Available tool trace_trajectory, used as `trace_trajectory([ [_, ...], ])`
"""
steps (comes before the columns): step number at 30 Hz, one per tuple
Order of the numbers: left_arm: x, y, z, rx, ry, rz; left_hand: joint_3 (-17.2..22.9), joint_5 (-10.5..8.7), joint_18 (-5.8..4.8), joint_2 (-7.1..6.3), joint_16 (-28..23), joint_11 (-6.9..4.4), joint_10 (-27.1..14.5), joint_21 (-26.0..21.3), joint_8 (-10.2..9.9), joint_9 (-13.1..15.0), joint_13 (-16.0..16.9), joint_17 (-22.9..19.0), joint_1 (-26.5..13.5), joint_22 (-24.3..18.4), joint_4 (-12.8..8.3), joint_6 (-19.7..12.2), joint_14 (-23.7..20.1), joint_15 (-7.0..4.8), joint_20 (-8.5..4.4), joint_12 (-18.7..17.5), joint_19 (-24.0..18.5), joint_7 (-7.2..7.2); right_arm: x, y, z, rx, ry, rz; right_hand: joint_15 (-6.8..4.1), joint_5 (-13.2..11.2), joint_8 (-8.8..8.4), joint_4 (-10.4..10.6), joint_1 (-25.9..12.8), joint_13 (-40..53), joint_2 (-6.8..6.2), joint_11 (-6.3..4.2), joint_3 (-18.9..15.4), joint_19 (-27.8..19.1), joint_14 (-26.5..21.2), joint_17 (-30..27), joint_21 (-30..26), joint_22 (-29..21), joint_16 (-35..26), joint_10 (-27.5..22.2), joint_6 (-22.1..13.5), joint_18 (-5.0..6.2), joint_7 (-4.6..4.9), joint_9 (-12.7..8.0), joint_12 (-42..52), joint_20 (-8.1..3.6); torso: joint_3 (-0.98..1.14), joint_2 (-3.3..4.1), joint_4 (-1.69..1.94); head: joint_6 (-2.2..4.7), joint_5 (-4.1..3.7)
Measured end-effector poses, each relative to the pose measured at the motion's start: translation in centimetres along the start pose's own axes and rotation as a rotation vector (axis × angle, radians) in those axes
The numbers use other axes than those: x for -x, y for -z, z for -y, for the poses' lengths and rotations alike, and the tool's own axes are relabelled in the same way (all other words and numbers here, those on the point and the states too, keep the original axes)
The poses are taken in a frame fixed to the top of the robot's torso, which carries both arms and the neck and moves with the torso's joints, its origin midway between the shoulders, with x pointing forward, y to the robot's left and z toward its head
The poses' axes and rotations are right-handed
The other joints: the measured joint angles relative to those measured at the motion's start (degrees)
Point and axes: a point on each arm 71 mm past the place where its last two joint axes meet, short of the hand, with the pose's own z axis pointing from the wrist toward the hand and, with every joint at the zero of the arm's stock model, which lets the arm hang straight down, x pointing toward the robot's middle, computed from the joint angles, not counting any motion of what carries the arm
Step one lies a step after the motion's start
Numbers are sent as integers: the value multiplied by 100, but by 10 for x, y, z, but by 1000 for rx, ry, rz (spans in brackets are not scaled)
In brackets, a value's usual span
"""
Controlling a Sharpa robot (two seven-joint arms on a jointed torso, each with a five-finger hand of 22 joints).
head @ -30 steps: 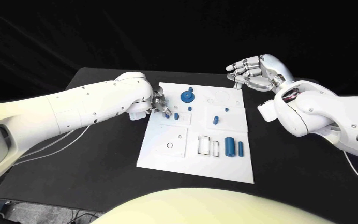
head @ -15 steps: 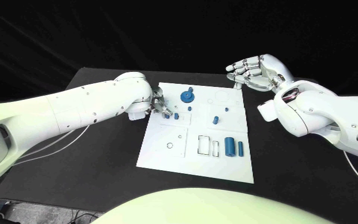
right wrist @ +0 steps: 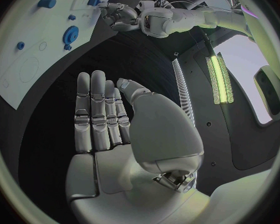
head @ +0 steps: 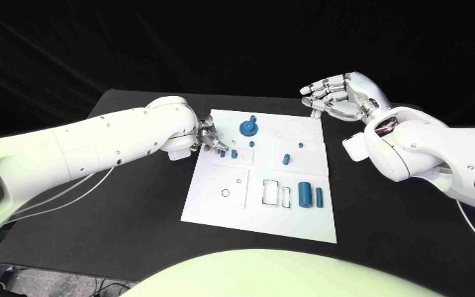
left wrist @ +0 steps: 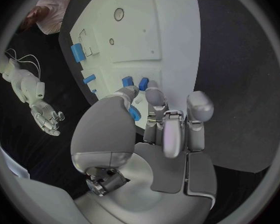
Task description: Assemble the parts on the task board
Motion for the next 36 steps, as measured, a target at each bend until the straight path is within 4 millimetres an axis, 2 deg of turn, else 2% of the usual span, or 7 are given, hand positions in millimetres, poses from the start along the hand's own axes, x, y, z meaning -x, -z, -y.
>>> trace_trajectory([
  [3,4,3,0,-33,56,24,-196,0,0,36,-131,118,-385,-250,-57,-27,-388,0,-83,-410,6,-293,9,114,67,-331,-271,119,0,0,0,-1,0,0,0,0,0,0,0,0,0,0,0,0,0,5,0,0,0,0,0,0,0,0,0,0,0,1,-1,0,-3],
  [7,11,8,-2,-83,146,57,-450,0,89,76,-330,252,-734,-612,-58,-66,-463,-55,-149,-966,8,-603,-2,226,170,-381,-641,264,1,0,0,-1,0,1,0,0,0,0,0,0,0,0,0,0,0,5,0,-1,0,0,0,0,0,0,0,0,0,0,-2,0,-12],
  [11,15,11,-1,-134,224,92,-558,0,262,162,-685,396,-1145,-1114,-81,-130,-570,-693,-30,-1713,-7,-930,-171,386,265,-513,-1146,407,1,0,1,-2,0,1,0,0,0,0,0,0,0,0,0,0,0,5,0,-1,0,0,0,0,0,0,0,0,2,0,1,0,-25],
  [18,19,13,9,-247,270,153,-173,60,266,217,-1622,568,-1873,-1567,-81,-267,-971,-2184,1418,-2064,-415,-1306,-948,524,422,-997,-1419,600,0,0,1,-2,0,0,0,21,0,0,0,-6,0,0,0,0,0,4,0,-1,0,0,0,0,0,0,0,0,2,2,3,0,-61],
  [19,18,13,14,-278,259,165,32,60,267,194,-1826,592,-1996,-1644,-81,-321,-1118,-2472,1744,-2111,-529,-1313,-1099,549,419,-1163,-1458,607,0,0,1,-2,0,0,0,23,0,0,0,-6,0,0,0,0,0,4,0,-1,0,0,0,0,0,-2,0,0,2,4,3,0,-69],
  [24,12,12,35,-402,174,218,295,60,267,-15,-2121,634,-2096,-1704,-157,-528,-1466,-2901,2072,-2153,-683,-1239,-1290,589,459,-1495,-1497,616,-1,0,1,-2,-1,-1,0,23,0,0,0,-6,0,0,0,0,0,4,0,-2,0,0,0,0,0,-5,0,0,-1,10,0,0,-103],
  [36,1,-1,59,-541,-125,341,291,60,267,-312,-2259,720,-2287,-1761,-500,-917,-1980,-3244,2003,-2173,-632,-1188,-1415,674,531,-1934,-1569,608,-3,-1,0,0,-3,-5,0,23,0,0,0,-6,0,0,0,0,0,8,0,3,0,0,0,-1,0,-4,0,0,-1,18,-12,0,-157],
])
